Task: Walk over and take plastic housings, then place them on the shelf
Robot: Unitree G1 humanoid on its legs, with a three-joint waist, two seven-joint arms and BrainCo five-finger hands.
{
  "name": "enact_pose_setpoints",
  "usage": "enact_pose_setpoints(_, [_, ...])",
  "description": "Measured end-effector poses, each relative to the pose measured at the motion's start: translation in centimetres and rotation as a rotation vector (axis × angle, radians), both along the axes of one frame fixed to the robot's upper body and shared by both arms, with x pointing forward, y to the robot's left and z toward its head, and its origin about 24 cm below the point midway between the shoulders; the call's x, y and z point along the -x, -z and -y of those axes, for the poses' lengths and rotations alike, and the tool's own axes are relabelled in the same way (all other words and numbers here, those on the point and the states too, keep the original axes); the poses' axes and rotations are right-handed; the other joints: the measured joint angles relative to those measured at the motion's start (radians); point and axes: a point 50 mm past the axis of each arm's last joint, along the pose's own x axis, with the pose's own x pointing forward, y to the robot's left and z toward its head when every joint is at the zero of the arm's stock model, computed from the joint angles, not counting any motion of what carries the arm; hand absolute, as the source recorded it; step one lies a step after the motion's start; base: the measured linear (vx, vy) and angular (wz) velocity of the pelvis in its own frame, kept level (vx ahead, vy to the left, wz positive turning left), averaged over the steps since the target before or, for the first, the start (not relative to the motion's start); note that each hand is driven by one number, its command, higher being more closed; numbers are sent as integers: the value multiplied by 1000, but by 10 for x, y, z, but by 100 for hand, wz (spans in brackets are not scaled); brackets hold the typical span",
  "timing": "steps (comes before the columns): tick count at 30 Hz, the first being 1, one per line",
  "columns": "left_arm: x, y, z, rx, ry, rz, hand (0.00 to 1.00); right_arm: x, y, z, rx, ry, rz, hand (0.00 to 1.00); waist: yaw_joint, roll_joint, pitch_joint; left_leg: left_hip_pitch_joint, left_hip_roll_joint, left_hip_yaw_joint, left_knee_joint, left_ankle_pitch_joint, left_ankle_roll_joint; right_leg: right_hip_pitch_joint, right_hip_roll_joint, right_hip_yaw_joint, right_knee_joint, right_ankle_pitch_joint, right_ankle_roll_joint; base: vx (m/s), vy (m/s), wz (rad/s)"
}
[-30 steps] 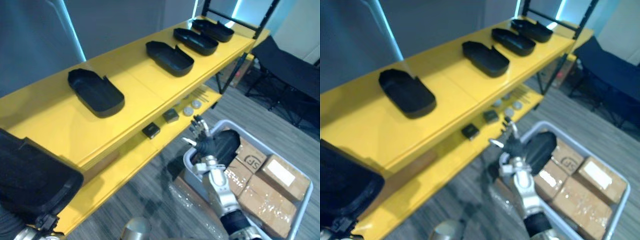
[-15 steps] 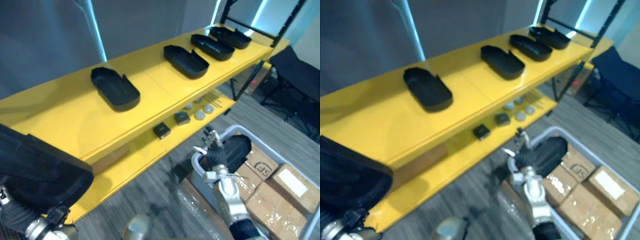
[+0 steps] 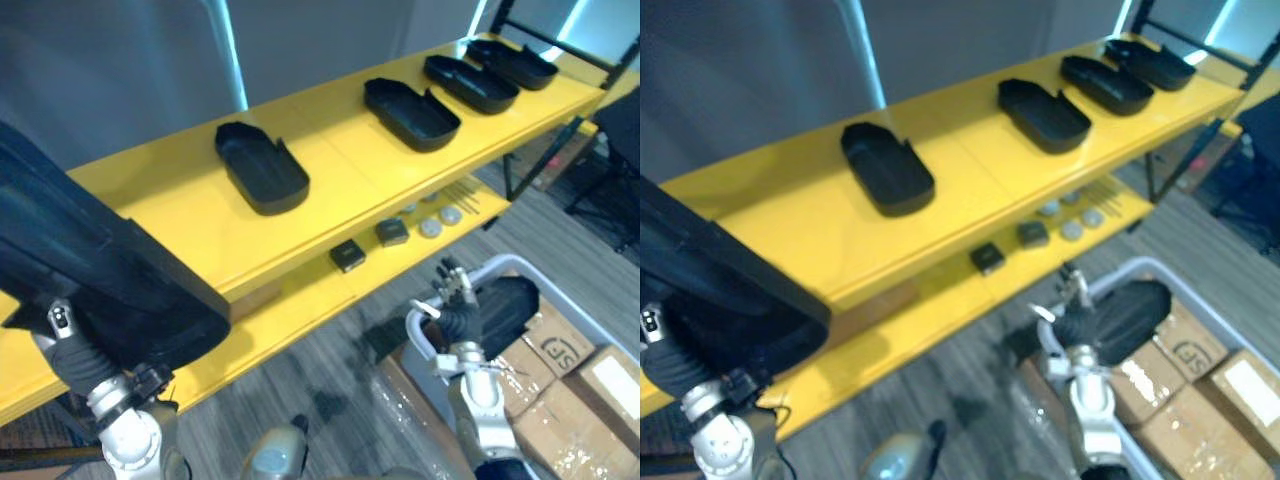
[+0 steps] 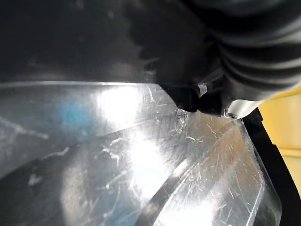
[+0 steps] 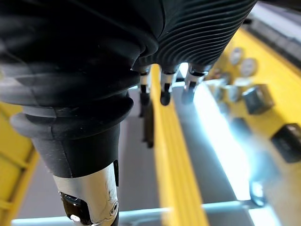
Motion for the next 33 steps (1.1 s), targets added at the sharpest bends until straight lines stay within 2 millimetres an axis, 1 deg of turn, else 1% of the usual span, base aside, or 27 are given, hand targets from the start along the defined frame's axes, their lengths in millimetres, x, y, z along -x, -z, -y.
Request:
enact_pose_setpoints(1, [0,0,0,8,-6,4,100,-1,-5,0,4,-2,30,0,-1,10,27,-21,7,7,41,-15,-3,-12,9,9,7,-18,25,-272,-20,-24])
enact_pose_setpoints(2, [-1,0,0,9,-12,6,100,0,-7,1,4,1,40,0,-7,13,48,-43,19,6,61,-23,-8,-40,19,14,34,-24,26,-276,-19,-16])
enact_pose_setpoints(5, [-3,-3,-1,22,-40,30,100,1,-12,2,-2,26,80,0,-22,-2,67,-104,30,13,50,-21,-6,-127,20,35,65,-29,34,-209,4,-4])
enact_pose_setpoints(6, [-4,-4,-1,26,-47,38,100,1,-13,3,-3,33,91,0,-23,-2,73,-109,31,14,43,-15,-4,-134,21,35,67,-29,33,-86,-14,-3])
enact_pose_setpoints(7, [-6,-7,-1,17,-62,51,100,1,-16,4,-5,42,108,0,-23,-4,88,-109,26,21,33,1,-1,-146,16,38,83,-28,32,-57,5,4])
enact_pose_setpoints(8, [-7,-9,0,9,-66,59,100,1,-16,4,-10,52,110,0,-24,-6,89,-110,20,29,25,14,2,-159,-1,41,106,-29,32,-42,15,6])
enact_pose_setpoints(11, [-7,-13,0,-8,-95,81,100,-3,-22,2,-13,46,139,0,-24,-1,91,-109,3,43,25,18,7,-164,-29,37,135,-51,44,27,27,12])
enact_pose_setpoints(15, [-2,-19,-3,-45,-130,102,100,-9,-32,0,-18,47,182,0,-23,1,90,-123,-16,35,57,3,13,-159,-49,17,158,-73,50,105,2,17])
enact_pose_setpoints(17, [-1,-25,-5,-84,-139,118,100,-15,-44,-2,-25,62,231,0,-22,1,90,-144,-22,29,120,-17,12,-146,-51,4,181,-87,57,151,12,33])
enact_pose_setpoints(18, [-3,-29,-5,-96,-134,132,100,-20,-55,-3,-22,67,278,0,-17,0,90,-143,-24,30,142,-24,14,-126,-51,-1,185,-95,58,118,15,36])
enact_pose_setpoints(19, [-4,-29,-5,-97,-134,134,100,-22,-58,-4,-23,67,289,0,-15,0,90,-142,-25,29,146,-25,14,-122,-51,-3,185,-96,56,90,10,30])
enact_pose_setpoints(20, [-5,-31,-5,-98,-135,143,100,-29,-71,-6,-27,60,339,0,-8,0,90,-141,-27,29,158,-30,16,-112,-52,-14,188,-103,49,61,0,18])
enact_pose_setpoints(21, [-5,-33,-7,-102,-144,154,100,-36,-83,-9,-22,50,384,0,3,0,90,-141,-26,28,164,-42,21,-102,-51,-22,184,-114,51,46,-3,19])
enact_pose_setpoints(23, [-4,-38,-13,-118,-170,172,100,-42,-97,-13,-11,32,430,0,6,-1,89,-145,-25,14,170,-70,19,-86,-47,-42,170,-127,65,20,3,25])
enact_pose_setpoints(24, [-3,-39,-16,-127,-177,172,100,-43,-99,-13,-10,28,433,0,9,-5,87,-147,-25,13,170,-77,20,-82,-47,-46,164,-132,55,12,29,18])
enact_pose_setpoints(25, [-1,-41,-21,-147,-185,169,100,-44,-99,-13,-7,27,431,0,24,-13,82,-143,-26,11,166,-97,23,-77,-38,-47,170,-127,58,43,7,8])
enact_pose_setpoints(27, [1,-44,-26,-181,-191,160,100,-45,-97,-11,9,29,419,0,28,-14,82,-135,-20,1,166,-101,31,-140,-48,-26,314,-99,17,72,22,13])
enact_pose_setpoints(28, [1,-46,-28,-208,-181,158,100,-45,-95,-11,22,34,409,0,26,-14,82,-120,-19,-17,164,-105,38,-196,-51,14,440,-57,-15,121,48,29])
enact_pose_setpoints(29, [-1,-51,-28,-238,-163,164,100,-46,-91,-10,42,40,394,0,11,-11,84,-90,-16,-47,155,-106,41,-255,-55,41,572,5,-69,153,22,40])
enact_pose_setpoints(30, [-3,-53,-28,-251,-151,169,100,-46,-90,-8,52,45,387,0,0,-9,85,-75,-12,-62,150,-107,43,-267,-43,56,597,-23,-74,181,-60,55])
enact_pose_setpoints(31, [-7,-58,-26,-263,-136,189,100,-45,-89,-5,70,51,384,0,-9,-6,85,-47,-1,-86,142,-109,45,-276,-6,98,560,-77,-75,167,-100,63])
enact_pose_setpoints(32, [-11,-62,-24,-265,-124,215,100,-42,-90,-1,91,54,393,0,-24,-4,85,-33,7,-120,139,-116,42,-290,40,136,482,-94,-76,154,-110,65])
enact_pose_setpoints(33, [-14,-64,-22,-262,-114,229,100,-40,-92,2,97,58,400,0,-30,-1,83,-33,9,-138,138,-119,39,-304,60,155,442,-94,-76,137,-153,77])
